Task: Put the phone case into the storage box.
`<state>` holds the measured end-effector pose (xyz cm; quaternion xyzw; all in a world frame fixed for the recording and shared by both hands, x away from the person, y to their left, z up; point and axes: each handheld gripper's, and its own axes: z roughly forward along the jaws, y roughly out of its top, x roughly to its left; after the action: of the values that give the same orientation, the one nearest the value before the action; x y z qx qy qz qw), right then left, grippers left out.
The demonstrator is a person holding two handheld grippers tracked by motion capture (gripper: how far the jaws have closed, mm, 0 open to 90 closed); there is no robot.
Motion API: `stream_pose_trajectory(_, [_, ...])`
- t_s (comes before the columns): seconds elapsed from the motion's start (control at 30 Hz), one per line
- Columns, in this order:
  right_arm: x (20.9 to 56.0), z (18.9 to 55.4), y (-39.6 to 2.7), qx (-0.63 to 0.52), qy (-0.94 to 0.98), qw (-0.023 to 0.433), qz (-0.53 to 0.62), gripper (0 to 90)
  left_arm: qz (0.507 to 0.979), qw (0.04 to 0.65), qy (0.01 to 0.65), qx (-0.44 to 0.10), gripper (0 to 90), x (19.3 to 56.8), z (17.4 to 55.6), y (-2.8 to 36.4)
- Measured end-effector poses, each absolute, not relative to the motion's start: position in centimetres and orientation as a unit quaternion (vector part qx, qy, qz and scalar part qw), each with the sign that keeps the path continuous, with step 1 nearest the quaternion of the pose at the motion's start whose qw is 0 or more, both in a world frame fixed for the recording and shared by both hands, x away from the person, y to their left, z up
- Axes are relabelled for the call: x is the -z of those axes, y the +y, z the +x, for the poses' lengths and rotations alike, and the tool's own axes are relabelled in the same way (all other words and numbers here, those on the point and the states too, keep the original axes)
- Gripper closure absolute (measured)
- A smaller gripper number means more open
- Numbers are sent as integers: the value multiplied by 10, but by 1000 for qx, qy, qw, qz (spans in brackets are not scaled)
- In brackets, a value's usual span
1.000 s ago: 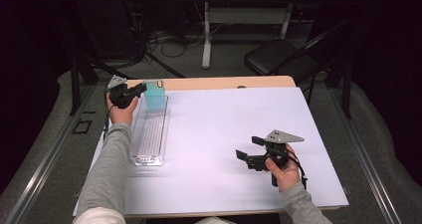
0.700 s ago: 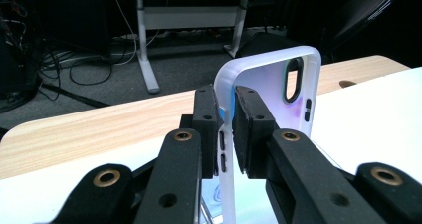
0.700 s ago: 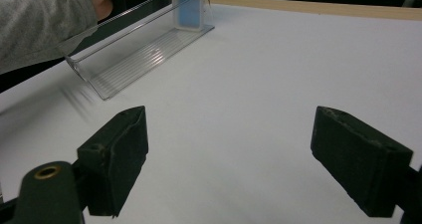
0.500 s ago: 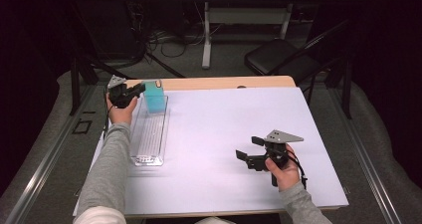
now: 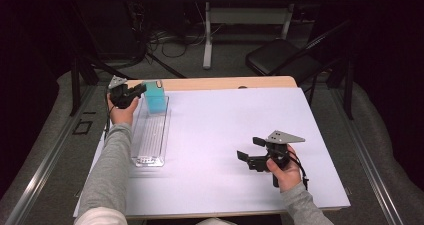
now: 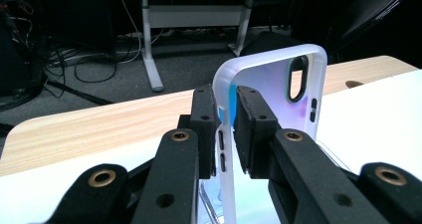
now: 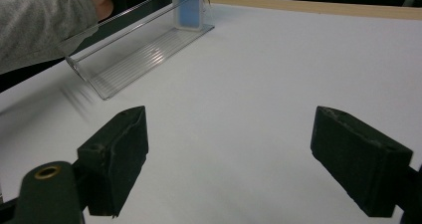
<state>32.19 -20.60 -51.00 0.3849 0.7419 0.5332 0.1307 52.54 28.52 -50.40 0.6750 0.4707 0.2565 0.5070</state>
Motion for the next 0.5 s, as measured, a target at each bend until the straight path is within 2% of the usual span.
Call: stream_pose_trajectory(0.5, [510,322,-206,-534,741,129,387,148,674,500,478,-259,718,505,526,284])
